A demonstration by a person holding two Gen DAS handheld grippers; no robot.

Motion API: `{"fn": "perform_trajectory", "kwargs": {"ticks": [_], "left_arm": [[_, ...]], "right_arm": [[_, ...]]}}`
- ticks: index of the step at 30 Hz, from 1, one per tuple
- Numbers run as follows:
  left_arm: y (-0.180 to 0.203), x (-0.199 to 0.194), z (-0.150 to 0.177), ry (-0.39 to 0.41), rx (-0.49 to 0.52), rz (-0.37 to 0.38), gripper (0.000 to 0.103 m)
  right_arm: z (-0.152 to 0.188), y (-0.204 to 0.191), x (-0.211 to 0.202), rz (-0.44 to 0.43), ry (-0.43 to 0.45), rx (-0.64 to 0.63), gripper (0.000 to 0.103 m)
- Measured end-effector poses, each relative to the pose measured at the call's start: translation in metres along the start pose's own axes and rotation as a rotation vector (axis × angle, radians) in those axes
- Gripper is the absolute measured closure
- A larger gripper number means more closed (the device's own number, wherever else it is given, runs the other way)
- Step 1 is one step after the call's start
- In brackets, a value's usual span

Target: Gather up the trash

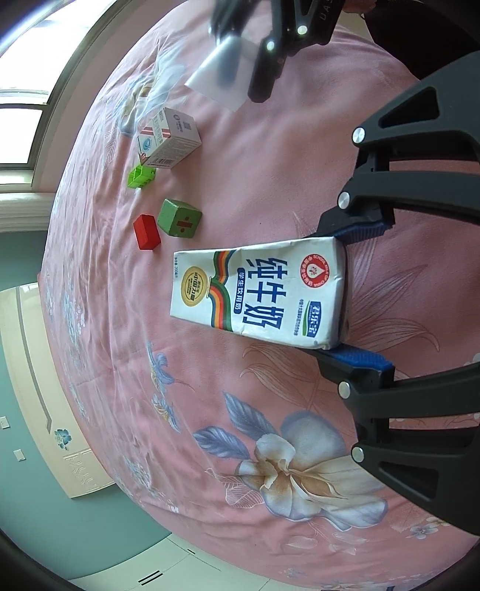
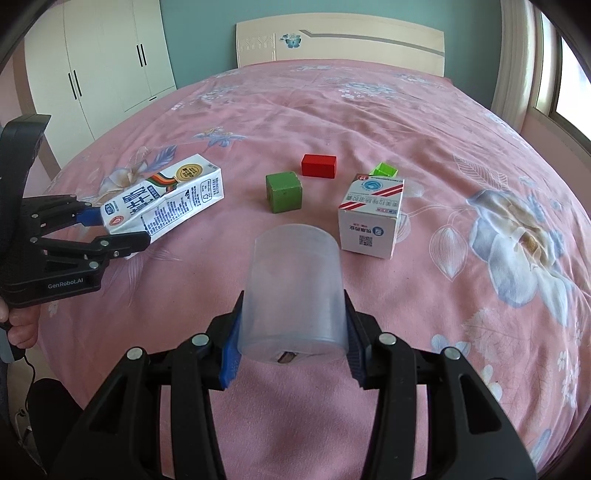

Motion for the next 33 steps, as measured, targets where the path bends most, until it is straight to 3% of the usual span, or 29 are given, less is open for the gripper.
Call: {"fn": "perform_trajectory", "kwargs": {"ticks": [14,33], "left_arm": [[0.025,-0.026,0.040,0.007,0.035,0.018,0.053],[0.072,-0.061,0.120,0.009,0.071,0.048,0.053]], "right_arm": [[0.023,-0.008,-0.030,0.013,0.021,-0.016,0.056],[0.100,-0.044,-0.076,0.032,0.042,-0.063,0.056]]}}
Point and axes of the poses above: each gripper's, at about its wrist camera, not at the fingertips, and x roughly the way its jaws point, y to its right, z to its underside, the point moved 4 cm from there along x, roughly the way its jaws point, and after that the axes turned 13 degrees about -y, right-handed, at the moved point
